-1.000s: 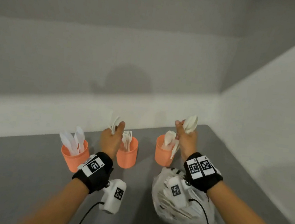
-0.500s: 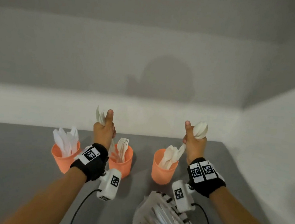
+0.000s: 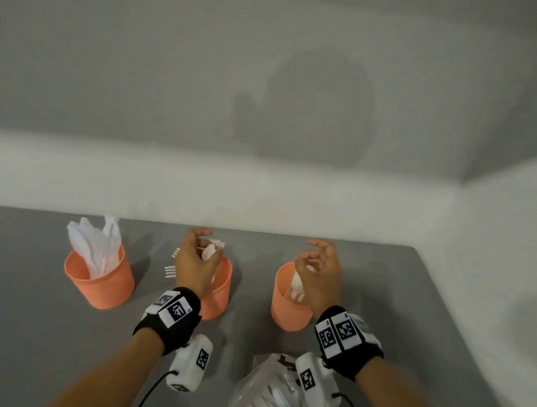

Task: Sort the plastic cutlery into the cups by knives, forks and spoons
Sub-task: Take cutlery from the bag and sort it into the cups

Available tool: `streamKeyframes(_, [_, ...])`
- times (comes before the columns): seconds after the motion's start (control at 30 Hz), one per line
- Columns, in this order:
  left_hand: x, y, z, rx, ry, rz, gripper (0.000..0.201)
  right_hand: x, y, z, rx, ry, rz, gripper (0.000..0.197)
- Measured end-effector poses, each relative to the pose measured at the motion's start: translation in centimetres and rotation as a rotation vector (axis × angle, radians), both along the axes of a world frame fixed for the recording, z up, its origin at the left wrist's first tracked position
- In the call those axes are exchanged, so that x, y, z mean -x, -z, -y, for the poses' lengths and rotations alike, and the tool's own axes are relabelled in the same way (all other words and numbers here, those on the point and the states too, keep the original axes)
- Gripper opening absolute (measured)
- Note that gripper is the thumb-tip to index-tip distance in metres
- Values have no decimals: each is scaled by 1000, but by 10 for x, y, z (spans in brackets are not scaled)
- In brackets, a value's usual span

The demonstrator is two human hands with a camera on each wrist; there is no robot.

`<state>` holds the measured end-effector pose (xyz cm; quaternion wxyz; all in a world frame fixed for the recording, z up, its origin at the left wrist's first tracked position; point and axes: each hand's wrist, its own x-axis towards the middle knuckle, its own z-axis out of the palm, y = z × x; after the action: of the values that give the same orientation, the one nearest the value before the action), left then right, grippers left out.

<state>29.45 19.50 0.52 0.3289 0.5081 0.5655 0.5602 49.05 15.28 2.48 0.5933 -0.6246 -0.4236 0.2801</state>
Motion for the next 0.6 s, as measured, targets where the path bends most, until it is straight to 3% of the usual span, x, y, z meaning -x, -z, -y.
streamKeyframes(0.1, [4,6,1,-62,25,-170,32,-2,1,2,-44,-94,275,31])
streamKeyframes(0.2, [8,5,2,-131,61,-379,19,-2,2,7,-34,-171,452,29])
streamKeyframes(0.27, [11,3,4,-176,87,-507,17,1,0,10,-25,-187,579,41])
streamKeyframes(0.33, [13,1,8,-189,119,-594,25,5,-1,13,143,-248,811,59])
streamKeyframes(0.43, [14,2,12,-128,197,-841,58,7,-2,19,510,-362,1097,59])
streamKeyframes(0.53, [10,-5,20,54,242,-1033,84,9,-7,22,564,-383,1065,68])
streamKeyframes(0.6, [8,-12,24,106,223,-1024,75,8,-16,23,575,-371,1007,71])
